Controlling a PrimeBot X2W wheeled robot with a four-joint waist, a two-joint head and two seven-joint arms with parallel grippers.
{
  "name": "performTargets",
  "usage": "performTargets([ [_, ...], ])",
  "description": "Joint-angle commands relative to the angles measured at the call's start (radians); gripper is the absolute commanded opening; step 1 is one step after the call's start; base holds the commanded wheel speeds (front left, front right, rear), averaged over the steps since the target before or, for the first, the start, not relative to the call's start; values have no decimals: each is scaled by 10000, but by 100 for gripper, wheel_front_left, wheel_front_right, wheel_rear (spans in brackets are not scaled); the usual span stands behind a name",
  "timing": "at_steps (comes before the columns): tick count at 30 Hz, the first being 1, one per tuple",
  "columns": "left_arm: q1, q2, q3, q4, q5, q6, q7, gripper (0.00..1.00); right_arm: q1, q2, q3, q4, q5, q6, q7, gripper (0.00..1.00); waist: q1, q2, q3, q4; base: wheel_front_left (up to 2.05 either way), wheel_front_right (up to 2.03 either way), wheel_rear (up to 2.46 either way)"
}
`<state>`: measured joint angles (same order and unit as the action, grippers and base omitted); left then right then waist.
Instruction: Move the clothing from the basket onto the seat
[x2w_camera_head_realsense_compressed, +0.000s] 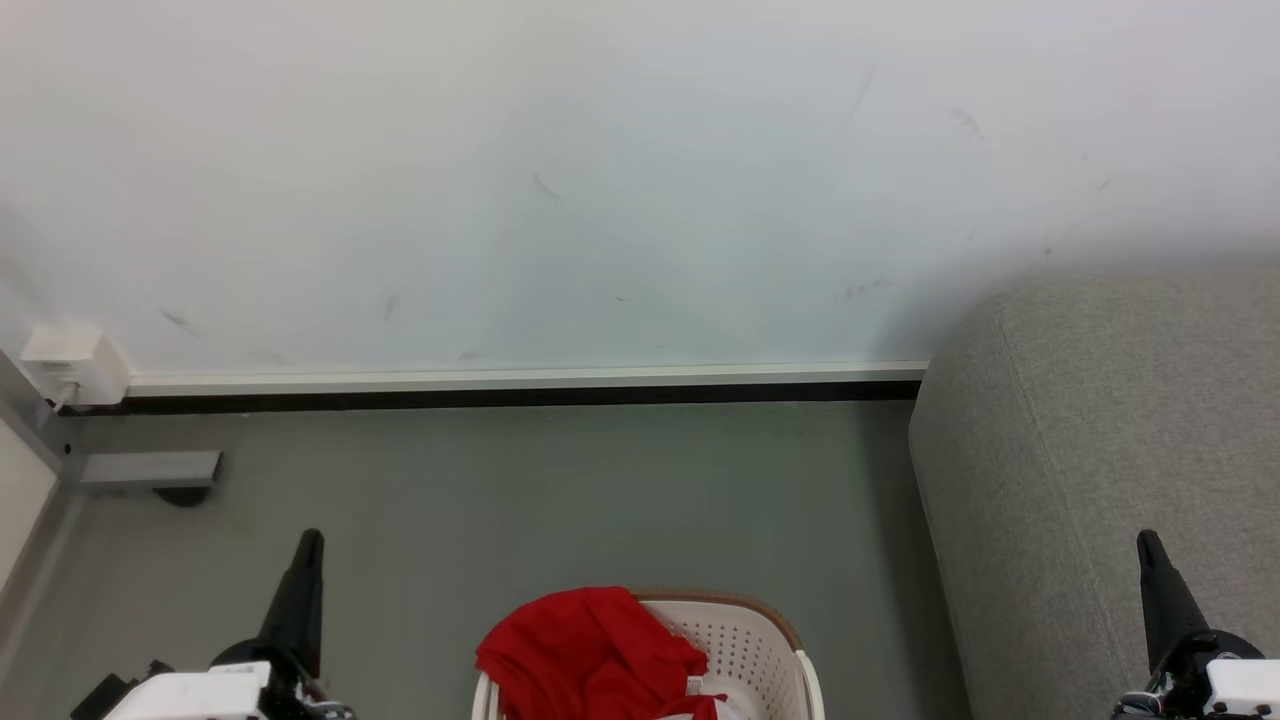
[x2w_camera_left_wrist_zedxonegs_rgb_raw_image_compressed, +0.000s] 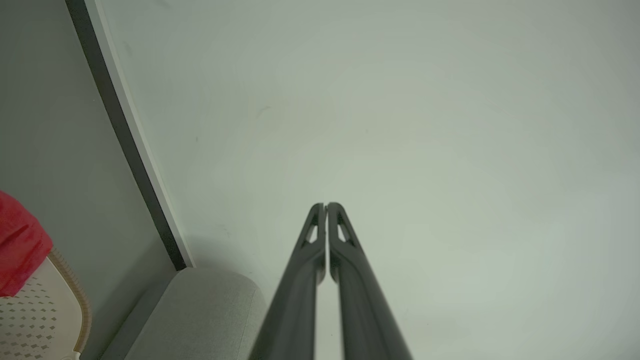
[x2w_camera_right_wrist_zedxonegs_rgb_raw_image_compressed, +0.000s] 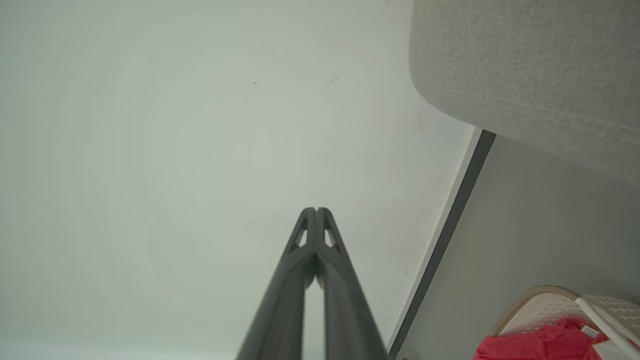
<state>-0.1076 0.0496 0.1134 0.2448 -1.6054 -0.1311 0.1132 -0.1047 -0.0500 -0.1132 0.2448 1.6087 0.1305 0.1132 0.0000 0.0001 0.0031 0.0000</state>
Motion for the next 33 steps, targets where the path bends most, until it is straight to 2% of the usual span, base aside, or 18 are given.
performTargets([
  [1,-85,91,4,-46,-146,-10,-7,0,-136,-34,-24,-27,-67,21,-14,0,0,-1,0,0,0,0,0],
  [33,-85,91,6,-46,-146,-10,-7,0,-136,-34,-24,-27,-67,21,-14,0,0,-1,0,0,0,0,0],
])
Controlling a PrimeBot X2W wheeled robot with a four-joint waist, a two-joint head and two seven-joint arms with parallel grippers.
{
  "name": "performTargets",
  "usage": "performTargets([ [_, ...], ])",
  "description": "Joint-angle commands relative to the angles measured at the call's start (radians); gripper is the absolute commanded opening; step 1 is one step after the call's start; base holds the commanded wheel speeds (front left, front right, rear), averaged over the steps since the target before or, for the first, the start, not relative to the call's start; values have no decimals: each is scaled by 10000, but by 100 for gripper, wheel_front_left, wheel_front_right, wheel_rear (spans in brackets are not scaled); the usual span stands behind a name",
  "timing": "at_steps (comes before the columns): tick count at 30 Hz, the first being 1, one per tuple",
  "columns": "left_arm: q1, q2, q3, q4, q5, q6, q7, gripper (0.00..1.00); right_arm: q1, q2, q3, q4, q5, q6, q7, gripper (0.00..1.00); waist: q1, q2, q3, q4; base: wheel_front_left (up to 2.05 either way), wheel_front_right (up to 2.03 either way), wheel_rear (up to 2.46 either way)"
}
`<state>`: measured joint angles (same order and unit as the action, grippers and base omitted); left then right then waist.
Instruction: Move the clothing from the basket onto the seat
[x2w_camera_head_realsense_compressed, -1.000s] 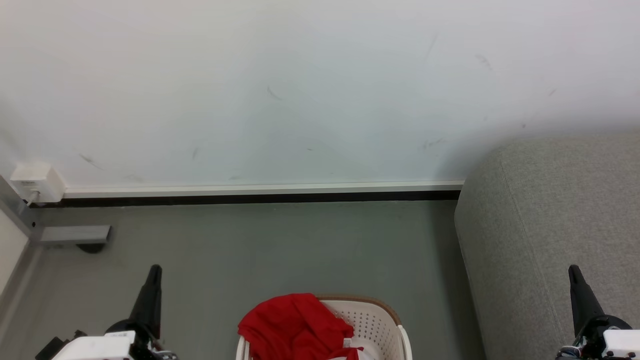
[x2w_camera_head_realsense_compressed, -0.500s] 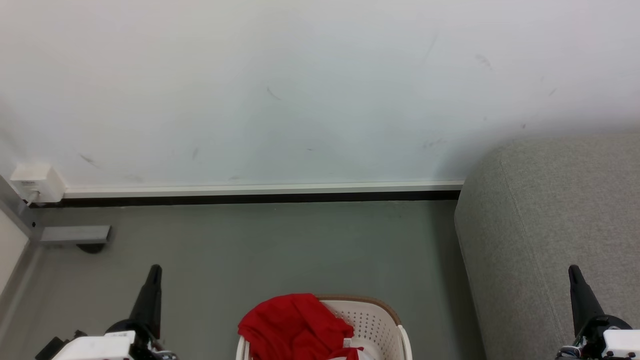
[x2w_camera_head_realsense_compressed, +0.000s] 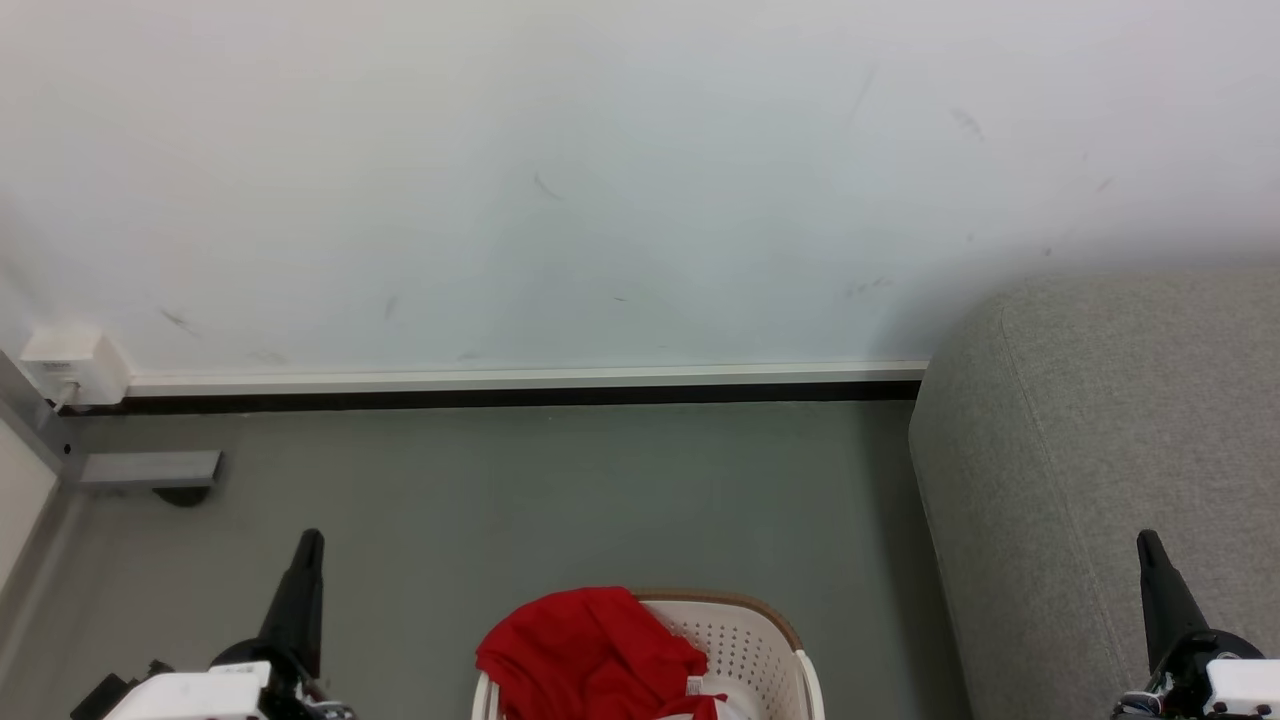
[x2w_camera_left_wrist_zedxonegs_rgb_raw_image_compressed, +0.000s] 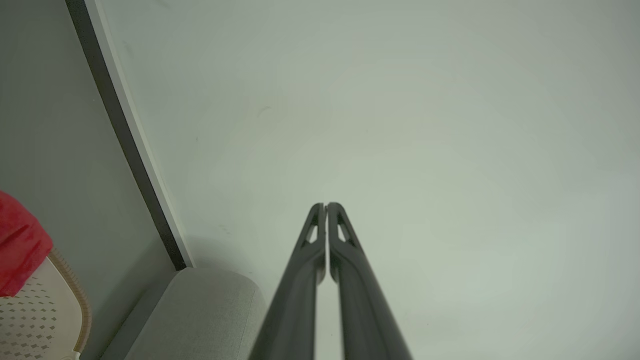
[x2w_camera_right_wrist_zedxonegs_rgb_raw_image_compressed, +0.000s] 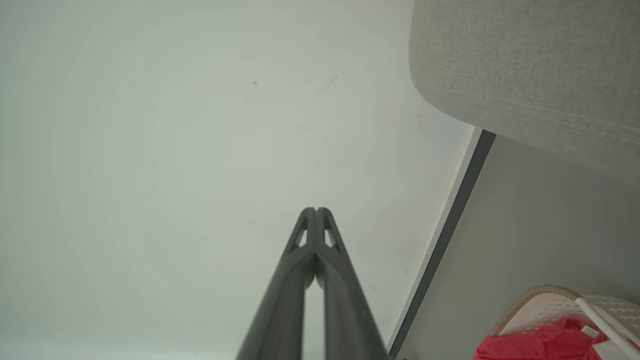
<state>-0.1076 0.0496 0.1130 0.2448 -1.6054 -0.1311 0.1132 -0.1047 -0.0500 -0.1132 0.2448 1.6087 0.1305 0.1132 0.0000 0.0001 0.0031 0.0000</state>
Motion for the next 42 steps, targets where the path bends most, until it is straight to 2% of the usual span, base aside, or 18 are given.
performTargets([
  [1,-85,91,8,-46,-146,-10,-7,0,-136,-34,-24,-27,-67,21,-14,0,0,-1,0,0,0,0,0],
  [33,-85,91,8,-46,-146,-10,-7,0,-136,-34,-24,-27,-67,21,-14,0,0,-1,0,0,0,0,0],
  [34,0,0,3,0,1,0,-1,100,0,0,0,0,-1,0,-1,100,0,-1,0,0,0,0,0],
  [42,80,-47,-240,233,113,24,-310,100,188,26,144,157,-216,-1,-308,100,1,-1,1,11,0,0,0],
])
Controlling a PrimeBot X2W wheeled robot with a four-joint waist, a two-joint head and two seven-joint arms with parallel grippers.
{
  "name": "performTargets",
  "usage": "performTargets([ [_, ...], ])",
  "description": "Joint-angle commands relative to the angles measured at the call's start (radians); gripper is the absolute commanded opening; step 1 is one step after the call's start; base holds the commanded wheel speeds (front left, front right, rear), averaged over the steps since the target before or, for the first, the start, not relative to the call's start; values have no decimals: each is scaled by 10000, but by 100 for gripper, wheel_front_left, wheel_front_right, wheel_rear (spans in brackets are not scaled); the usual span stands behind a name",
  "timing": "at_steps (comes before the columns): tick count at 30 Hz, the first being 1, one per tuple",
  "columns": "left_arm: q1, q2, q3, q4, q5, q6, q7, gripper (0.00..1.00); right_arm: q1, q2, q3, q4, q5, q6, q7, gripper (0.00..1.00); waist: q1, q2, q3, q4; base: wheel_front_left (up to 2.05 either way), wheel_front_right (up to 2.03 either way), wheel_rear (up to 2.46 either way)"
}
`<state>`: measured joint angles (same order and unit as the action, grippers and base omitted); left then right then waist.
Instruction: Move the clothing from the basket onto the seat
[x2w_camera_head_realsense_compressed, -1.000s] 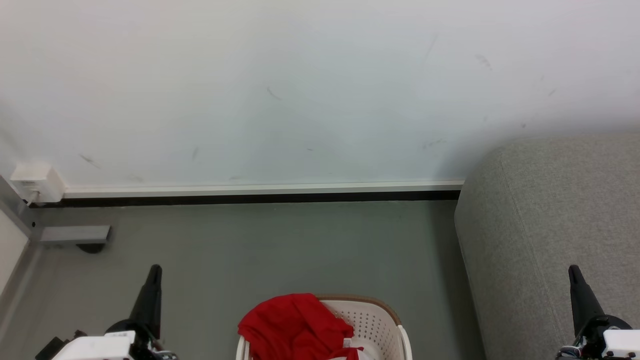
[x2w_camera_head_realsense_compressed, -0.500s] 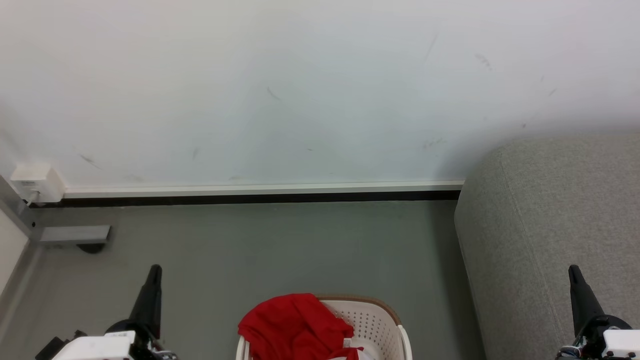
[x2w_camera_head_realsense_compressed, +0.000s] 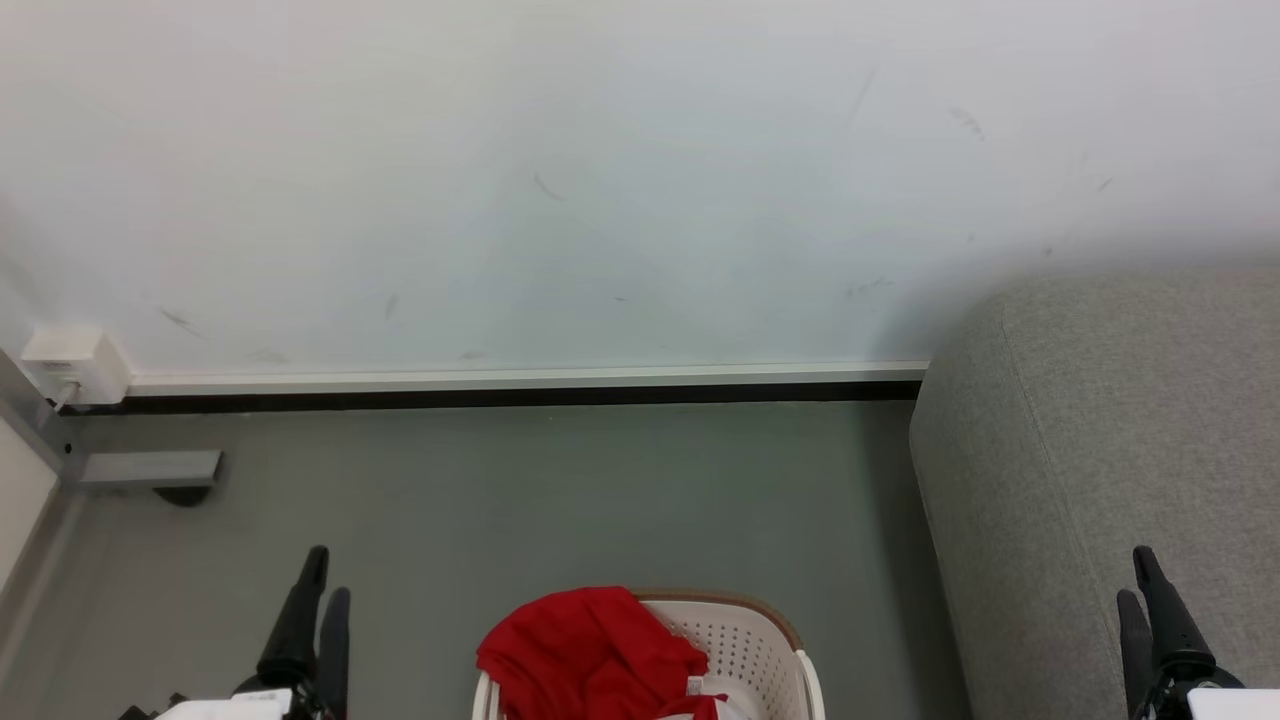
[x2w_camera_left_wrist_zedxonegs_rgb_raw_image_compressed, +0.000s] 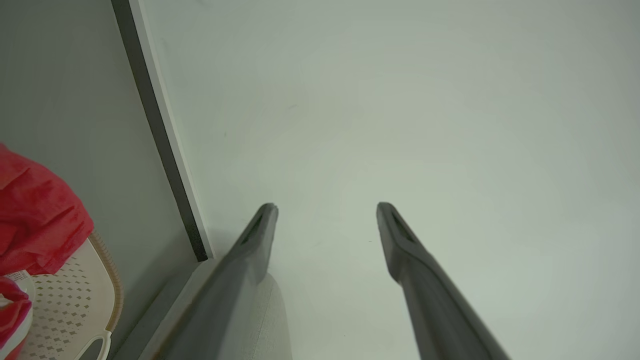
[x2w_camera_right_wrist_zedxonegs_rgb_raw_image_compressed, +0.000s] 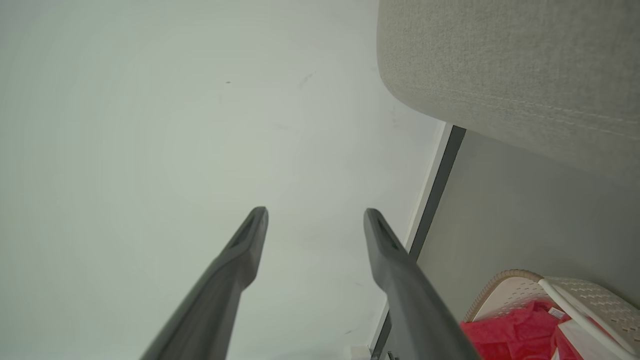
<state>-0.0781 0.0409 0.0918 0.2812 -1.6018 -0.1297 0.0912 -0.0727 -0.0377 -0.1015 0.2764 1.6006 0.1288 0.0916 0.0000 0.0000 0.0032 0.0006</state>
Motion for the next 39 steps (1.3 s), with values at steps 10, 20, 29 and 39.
performTargets([
  [10,-296,49,-231,-32,657,103,-567,100,-38,-107,35,-251,-1409,18,-570,100,0,0,0,30,0,0,0],
  [20,-295,60,-388,-380,2429,636,-990,100,75,-117,43,-668,-3772,19,-993,100,0,0,6,53,0,0,0],
  [29,-254,68,-969,-705,4209,1107,-1338,100,205,-126,191,-995,-5839,21,-1343,100,0,0,18,88,0,0,0],
  [39,-315,77,-1529,-675,6167,1585,-1681,100,322,-135,384,-1171,-8008,22,-1690,100,0,0,22,130,0,0,0],
])
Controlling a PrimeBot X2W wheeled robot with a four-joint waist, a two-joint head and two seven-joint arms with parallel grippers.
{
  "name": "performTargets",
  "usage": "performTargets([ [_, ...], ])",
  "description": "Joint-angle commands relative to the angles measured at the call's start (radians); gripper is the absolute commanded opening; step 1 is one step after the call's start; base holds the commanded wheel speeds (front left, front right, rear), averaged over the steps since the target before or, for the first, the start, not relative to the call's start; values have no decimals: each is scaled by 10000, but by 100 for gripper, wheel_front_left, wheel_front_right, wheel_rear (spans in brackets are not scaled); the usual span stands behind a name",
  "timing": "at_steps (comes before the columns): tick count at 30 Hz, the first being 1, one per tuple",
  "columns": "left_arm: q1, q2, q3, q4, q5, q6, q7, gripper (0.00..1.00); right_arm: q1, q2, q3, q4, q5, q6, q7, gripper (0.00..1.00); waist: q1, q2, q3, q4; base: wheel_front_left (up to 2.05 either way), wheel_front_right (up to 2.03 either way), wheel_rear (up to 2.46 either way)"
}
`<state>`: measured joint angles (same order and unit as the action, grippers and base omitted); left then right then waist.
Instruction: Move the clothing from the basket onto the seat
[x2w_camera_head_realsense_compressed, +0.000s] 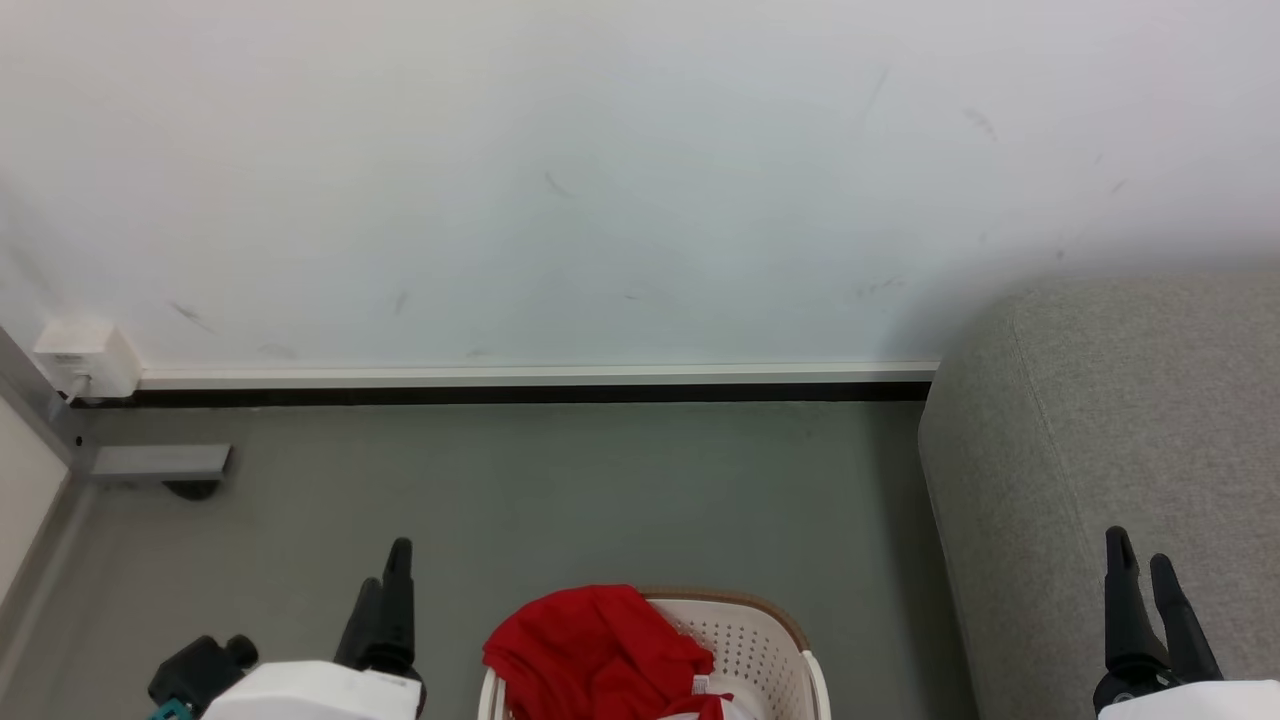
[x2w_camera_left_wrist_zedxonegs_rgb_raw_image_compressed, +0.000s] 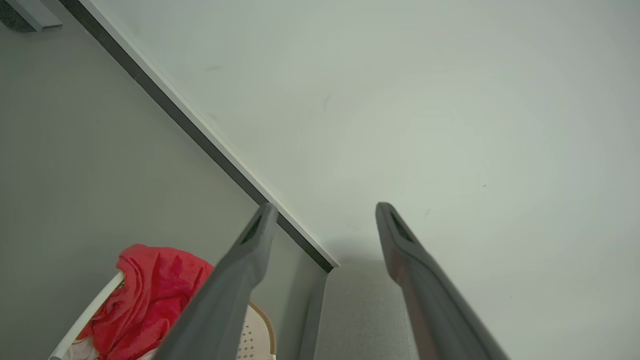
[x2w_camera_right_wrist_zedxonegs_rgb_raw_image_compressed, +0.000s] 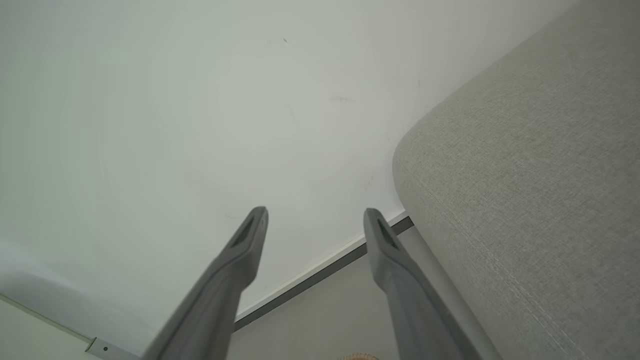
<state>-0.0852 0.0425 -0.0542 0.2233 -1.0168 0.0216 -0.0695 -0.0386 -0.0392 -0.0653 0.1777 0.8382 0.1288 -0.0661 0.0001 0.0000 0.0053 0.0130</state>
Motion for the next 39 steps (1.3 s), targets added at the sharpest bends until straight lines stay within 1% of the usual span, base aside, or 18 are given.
performTargets([
  [1,-256,62,-111,-75,523,114,-114,100,-5,-120,39,-188,-562,23,-150,100,0,0,1,10,0,0,0],
  [13,-419,72,-585,427,2729,624,-495,100,106,-130,149,-153,-2446,25,-527,100,0,0,-30,97,0,0,0],
  [15,-429,72,-611,452,2879,658,-529,100,117,-131,157,-141,-2576,25,-548,100,0,0,-37,104,0,0,0],
  [24,-502,130,-745,555,4522,850,-759,100,124,-136,145,5,-3776,26,-804,100,0,0,-64,157,0,0,0],
  [32,-471,259,-793,556,5622,1018,-970,100,155,-141,135,93,-4720,27,-1005,100,0,0,-123,216,0,0,0],
  [39,-392,412,-805,510,6455,1217,-1144,100,229,-143,294,187,-5326,29,-1170,100,0,0,-175,280,0,0,0],
])
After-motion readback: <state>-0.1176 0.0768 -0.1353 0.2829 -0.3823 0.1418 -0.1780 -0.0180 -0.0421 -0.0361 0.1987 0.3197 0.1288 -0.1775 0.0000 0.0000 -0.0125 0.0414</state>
